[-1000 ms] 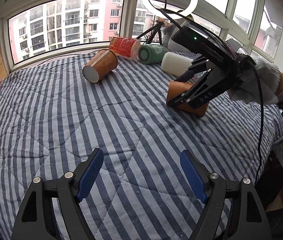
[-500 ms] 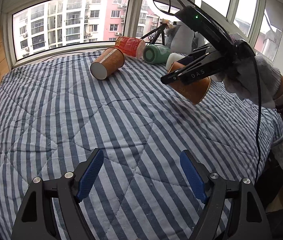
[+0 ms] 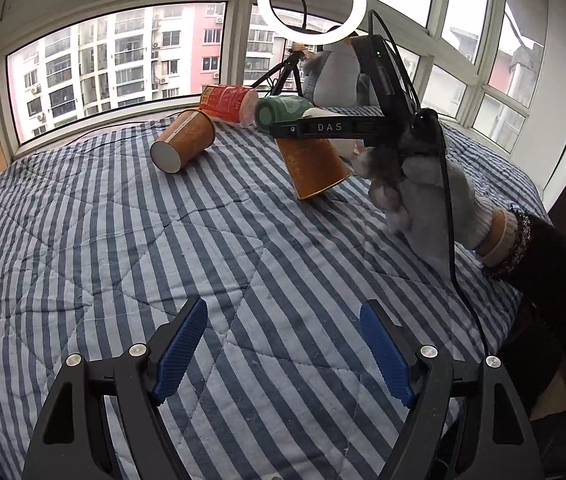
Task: Flip cup upside down
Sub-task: 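Set the brown cup upside down on the bedspread and open the right gripper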
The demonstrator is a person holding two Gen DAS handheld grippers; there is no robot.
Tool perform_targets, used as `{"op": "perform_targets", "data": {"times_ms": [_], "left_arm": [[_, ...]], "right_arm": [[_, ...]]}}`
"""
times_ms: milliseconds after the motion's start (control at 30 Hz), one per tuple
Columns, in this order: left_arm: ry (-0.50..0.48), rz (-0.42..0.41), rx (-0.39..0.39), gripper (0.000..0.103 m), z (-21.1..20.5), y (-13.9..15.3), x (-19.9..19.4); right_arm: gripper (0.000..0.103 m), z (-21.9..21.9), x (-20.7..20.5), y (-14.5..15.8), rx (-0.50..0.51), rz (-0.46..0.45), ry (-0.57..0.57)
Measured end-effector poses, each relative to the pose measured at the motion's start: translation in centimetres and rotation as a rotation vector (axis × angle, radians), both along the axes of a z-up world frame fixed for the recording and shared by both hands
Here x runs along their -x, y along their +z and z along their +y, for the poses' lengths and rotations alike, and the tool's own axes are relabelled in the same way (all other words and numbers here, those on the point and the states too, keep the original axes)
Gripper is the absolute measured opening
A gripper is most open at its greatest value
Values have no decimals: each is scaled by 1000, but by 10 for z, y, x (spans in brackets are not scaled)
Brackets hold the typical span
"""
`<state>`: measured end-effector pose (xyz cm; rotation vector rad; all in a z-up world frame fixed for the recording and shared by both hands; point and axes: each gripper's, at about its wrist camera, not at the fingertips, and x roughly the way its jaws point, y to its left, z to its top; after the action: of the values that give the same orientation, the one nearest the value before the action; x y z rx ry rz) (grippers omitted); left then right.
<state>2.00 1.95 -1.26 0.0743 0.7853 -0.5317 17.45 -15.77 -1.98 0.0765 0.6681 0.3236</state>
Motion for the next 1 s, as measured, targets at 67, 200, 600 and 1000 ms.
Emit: {"op": "perform_targets", "data": {"times_ms": [67,200,600,1000], "left_arm": [[3,-9,1,82,0,2,2],[6,-22,38,82,0,5,4],[65,-151,72,86,-23,10,14],[213,-366,40,97,-53,12,23]], "right_arm": [[52,-3,6,-3,-9,-3,-5],[52,-10,26,-1,-7,-22,-4],[62,-13,78,3,72,-92,-31],[75,-34,168,24,131,-281,-169]]}}
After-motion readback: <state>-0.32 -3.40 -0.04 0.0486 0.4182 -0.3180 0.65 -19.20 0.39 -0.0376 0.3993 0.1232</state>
